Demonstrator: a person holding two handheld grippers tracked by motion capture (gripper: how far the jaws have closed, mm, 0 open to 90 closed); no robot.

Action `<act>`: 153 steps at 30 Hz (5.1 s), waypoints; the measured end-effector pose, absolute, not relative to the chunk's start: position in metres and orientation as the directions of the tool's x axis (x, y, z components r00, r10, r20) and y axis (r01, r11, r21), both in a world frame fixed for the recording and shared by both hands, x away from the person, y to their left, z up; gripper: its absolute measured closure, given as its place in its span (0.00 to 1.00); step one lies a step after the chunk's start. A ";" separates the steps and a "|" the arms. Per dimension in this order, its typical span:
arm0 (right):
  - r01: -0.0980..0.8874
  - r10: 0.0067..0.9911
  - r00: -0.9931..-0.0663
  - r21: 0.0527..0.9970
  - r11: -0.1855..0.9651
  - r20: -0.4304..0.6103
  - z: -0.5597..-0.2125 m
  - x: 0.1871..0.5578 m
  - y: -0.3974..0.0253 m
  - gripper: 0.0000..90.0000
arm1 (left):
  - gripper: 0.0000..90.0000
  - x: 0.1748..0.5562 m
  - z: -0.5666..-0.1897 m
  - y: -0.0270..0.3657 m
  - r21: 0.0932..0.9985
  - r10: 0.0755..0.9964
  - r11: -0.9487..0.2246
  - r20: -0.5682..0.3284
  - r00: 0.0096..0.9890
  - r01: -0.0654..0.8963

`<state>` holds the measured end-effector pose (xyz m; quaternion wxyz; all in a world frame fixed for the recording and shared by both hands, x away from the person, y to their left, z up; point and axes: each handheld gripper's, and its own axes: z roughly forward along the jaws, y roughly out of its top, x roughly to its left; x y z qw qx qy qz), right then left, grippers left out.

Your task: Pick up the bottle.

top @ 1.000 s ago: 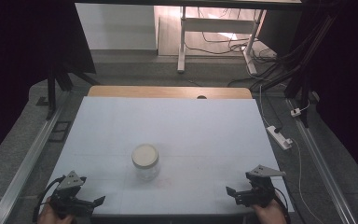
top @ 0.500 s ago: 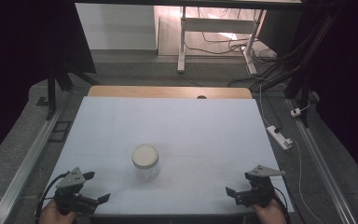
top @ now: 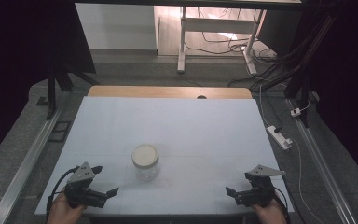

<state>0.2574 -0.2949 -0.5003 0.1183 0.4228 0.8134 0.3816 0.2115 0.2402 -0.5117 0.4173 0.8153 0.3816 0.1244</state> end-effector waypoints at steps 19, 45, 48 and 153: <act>0.600 0.778 -0.614 0.718 0.354 0.129 -0.501 0.258 -0.295 0.00 | 0.00 0.242 -0.511 0.216 0.755 0.699 -0.385 -0.137 0.702 0.531; 0.602 0.780 -0.612 0.717 0.351 0.133 -0.501 0.258 -0.295 0.00 | 0.00 0.287 -0.514 0.169 0.754 0.598 -0.475 -0.102 0.795 0.454; 0.603 0.780 -0.611 0.717 0.349 0.134 -0.501 0.258 -0.295 0.00 | 0.00 0.291 -0.515 0.164 0.752 0.591 -0.487 -0.091 0.801 0.445; 0.593 0.776 -0.615 0.730 0.341 0.137 -0.500 0.257 -0.297 0.00 | 0.08 0.320 -0.453 0.072 0.775 0.362 -0.594 0.017 0.932 0.217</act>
